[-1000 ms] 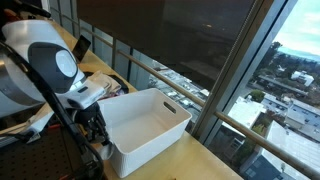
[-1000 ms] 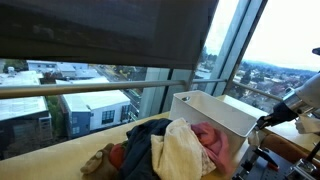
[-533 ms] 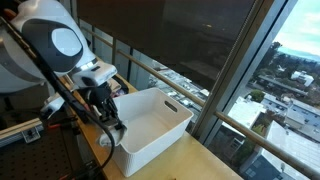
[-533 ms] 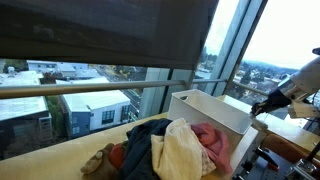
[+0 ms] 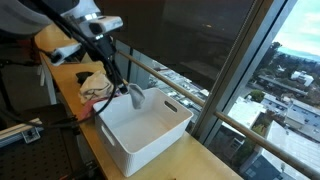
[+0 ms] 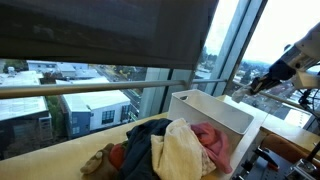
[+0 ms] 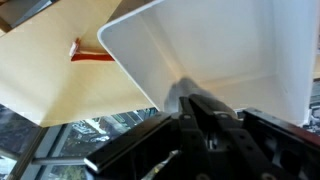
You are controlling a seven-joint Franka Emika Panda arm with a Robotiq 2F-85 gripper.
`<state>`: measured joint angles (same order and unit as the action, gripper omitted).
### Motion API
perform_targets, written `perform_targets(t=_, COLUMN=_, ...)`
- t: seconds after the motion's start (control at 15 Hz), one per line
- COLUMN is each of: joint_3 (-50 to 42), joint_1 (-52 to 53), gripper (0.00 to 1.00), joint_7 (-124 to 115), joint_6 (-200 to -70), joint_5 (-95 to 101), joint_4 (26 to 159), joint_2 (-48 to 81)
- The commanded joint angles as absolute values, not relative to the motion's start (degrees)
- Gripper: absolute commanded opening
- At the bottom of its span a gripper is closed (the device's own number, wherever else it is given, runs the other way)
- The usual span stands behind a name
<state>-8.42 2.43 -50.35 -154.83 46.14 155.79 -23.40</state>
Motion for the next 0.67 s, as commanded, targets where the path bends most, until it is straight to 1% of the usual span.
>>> perform_targets(t=0.0, joint_3=-1.7, joint_1=3.5, gripper=0.02, joint_7=-37.8, joint_6=-143.5, joint_5=30.7, joint_4=151.0, joint_2=-30.5)
perform_targets(t=0.13, joint_3=2.7, joint_1=3.7, gripper=0.02, joint_7=-32.3, joint_6=-136.0, joint_5=22.6, joint_4=145.2, joint_2=-31.5)
perform_targets(t=0.33, joint_3=7.8, joint_1=2.6, gripper=0.02, joint_7=-27.6, joint_6=-125.8, joint_5=16.8, joint_4=133.7, joint_2=-29.5)
perform_targets(t=0.6, joint_3=7.5, joint_1=0.1, gripper=0.02, joint_7=-23.1, joint_6=-122.5, joint_5=16.2, joint_4=124.7, joint_2=-23.1)
